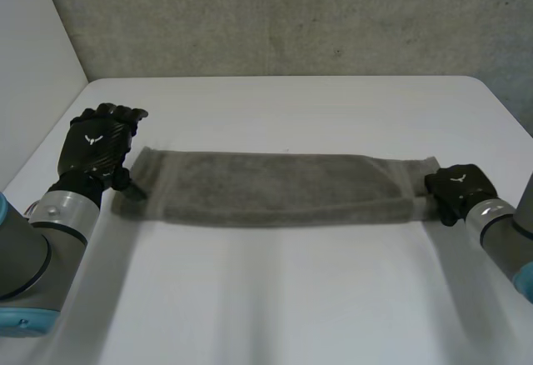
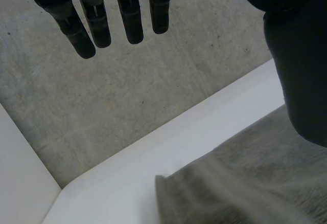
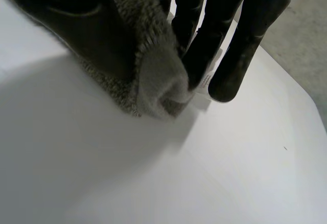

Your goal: Fold the towel.

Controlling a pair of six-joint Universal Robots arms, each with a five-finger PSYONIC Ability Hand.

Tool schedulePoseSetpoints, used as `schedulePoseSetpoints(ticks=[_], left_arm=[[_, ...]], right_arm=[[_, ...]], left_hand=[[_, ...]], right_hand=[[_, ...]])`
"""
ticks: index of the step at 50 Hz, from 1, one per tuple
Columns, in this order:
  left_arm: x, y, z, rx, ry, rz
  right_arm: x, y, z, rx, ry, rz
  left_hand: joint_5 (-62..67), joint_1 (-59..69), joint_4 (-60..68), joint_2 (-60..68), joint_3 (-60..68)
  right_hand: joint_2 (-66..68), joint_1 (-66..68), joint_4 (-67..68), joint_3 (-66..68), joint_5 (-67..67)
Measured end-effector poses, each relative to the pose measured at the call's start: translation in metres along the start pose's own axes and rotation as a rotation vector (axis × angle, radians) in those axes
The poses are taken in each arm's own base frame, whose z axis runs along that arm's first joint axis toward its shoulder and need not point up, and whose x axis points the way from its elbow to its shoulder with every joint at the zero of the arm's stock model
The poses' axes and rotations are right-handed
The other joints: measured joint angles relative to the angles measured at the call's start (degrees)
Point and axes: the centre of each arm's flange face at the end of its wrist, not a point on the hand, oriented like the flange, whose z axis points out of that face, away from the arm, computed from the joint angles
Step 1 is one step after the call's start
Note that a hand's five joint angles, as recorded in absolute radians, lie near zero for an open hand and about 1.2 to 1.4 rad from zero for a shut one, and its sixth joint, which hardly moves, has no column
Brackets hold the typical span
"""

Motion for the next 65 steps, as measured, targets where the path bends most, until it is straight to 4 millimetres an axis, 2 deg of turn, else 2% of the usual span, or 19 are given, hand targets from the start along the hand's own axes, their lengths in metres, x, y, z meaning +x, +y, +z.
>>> schedulePoseSetpoints(ticks=[7, 13, 16, 19, 25, 27, 28, 30, 31, 32, 35, 41, 42, 44, 48, 52, 56, 61, 65], left_arm=[[0.0, 0.002, 0.0, -0.004, 0.001, 0.0], [0.001, 0.003, 0.0, -0.004, 0.001, 0.0], [0.001, 0.003, 0.0, -0.003, 0.001, 0.0], [0.001, 0.003, 0.001, -0.002, 0.001, 0.0], [0.0, 0.003, 0.0, -0.003, 0.0, 0.0], [0.001, 0.004, 0.0, -0.005, 0.0, 0.0], [0.001, 0.004, 0.0, -0.005, 0.0, -0.001], [0.001, 0.005, 0.0, -0.007, 0.0, -0.001], [0.001, 0.005, 0.0, -0.007, 0.0, -0.001], [0.001, 0.005, 0.0, -0.008, 0.0, 0.0], [0.001, 0.006, 0.0, -0.011, 0.0, 0.0], [0.001, 0.009, 0.0, -0.02, 0.002, 0.0], [0.002, 0.01, 0.0, -0.022, 0.002, 0.0], [0.002, 0.011, 0.0, -0.027, 0.003, -0.001], [0.002, 0.012, 0.001, -0.03, 0.004, -0.001], [0.002, 0.012, 0.001, -0.03, 0.005, -0.001], [0.002, 0.013, 0.001, -0.031, 0.006, 0.0], [0.003, 0.014, 0.0, -0.035, 0.008, 0.0], [0.004, 0.015, 0.0, -0.038, 0.011, 0.001]], right_arm=[[0.043, 0.003, 0.005, -0.026, 0.152, 0.008], [0.102, -0.003, 0.005, -0.064, 0.393, -0.069], [0.116, -0.014, 0.004, -0.063, 0.465, -0.152], [0.108, -0.034, 0.006, -0.017, 0.47, -0.21], [0.028, -0.109, 0.001, 0.222, 0.341, -0.281], [-0.019, -0.134, -0.007, 0.322, 0.249, -0.294], [-0.03, -0.139, -0.009, 0.343, 0.228, -0.296], [-0.081, -0.157, -0.022, 0.429, 0.125, -0.312], [-0.094, -0.16, -0.026, 0.447, 0.098, -0.316], [-0.124, -0.166, -0.035, 0.49, 0.034, -0.328], [-0.18, -0.167, -0.052, 0.551, -0.086, -0.355], [-0.239, -0.152, -0.062, 0.58, -0.229, -0.399], [-0.245, -0.149, -0.062, 0.577, -0.246, -0.405], [-0.252, -0.142, -0.059, 0.56, -0.276, -0.413], [-0.241, -0.142, -0.056, 0.521, -0.287, -0.381], [-0.211, -0.151, -0.054, 0.478, -0.273, -0.284], [-0.163, -0.157, -0.057, 0.415, -0.244, -0.118], [-0.126, -0.141, -0.06, 0.331, -0.209, -0.023], [-0.104, -0.109, -0.061, 0.223, -0.18, 0.002]], left_hand=[[0.0, 0.0, 0.0, 0.0, 0.0], [0.0, -0.1, 0.0, 0.0, 0.0], [0.0, -0.1, 0.0, 0.0, 0.0], [0.0, -0.1, 0.0, 0.0, 0.0], [-0.2, -0.2, 0.0, 0.0, -0.1], [-0.2, -0.2, 0.0, 0.0, -0.1], [-0.2, -0.2, 0.0, 0.0, -0.1], [-0.2, -0.3, 0.0, 0.0, -0.1], [-0.3, -0.4, 0.0, 0.0, -0.1], [-0.3, -0.4, 0.0, 0.0, -0.2], [-0.3, -0.4, 0.0, 0.0, -0.3], [-0.3, -0.4, 0.0, 0.0, -0.3], [-0.3, -0.4, 0.0, 0.0, -0.3], [-0.3, -0.4, 0.0, 0.0, -0.3], [-0.3, -0.4, 0.0, 0.0, -0.3], [-0.3, -0.4, 0.0, 0.0, -0.3], [-0.4, -0.4, 0.0, 0.0, -0.3], [-0.4, -0.4, 0.0, 0.0, -0.3], [-0.4, -0.4, 0.0, 0.0, -0.3]], right_hand=[[0.5, 1.1, 1.7, 1.2, 1.4], [0.5, 1.4, 1.7, 1.2, 1.4], [0.5, 1.5, 1.7, 1.3, 1.4], [0.5, 1.5, 1.7, 1.5, 1.4], [0.5, 1.5, 1.7, 2.4, 1.4], [0.5, 1.5, 1.7, 2.6, 1.4], [0.5, 1.5, 1.7, 2.6, 1.4], [0.5, 1.5, 1.7, 2.6, 1.4], [0.5, 1.5, 1.7, 2.6, 1.4], [0.5, 1.5, 1.7, 2.6, 1.4], [0.5, 1.5, 1.7, 2.6, 1.4], [-2.9, -1.7, -2.2, -1.2, -2.2], [-9.9, -8.4, -8.2, -7.9, -8.5], [-35.3, -33.4, -33.9, -32.6, -35.4], [-59.9, -57.8, -59.2, -58.2, -60.9], [-61.2, -60.4, -60.5, -60.1, -61.8], [-61.2, -60.6, -60.5, -60.1, -61.8], [-61.2, -60.6, -60.5, -60.1, -61.8], [-59.9, -58.4, -59.4, -58.8, -60.1]])
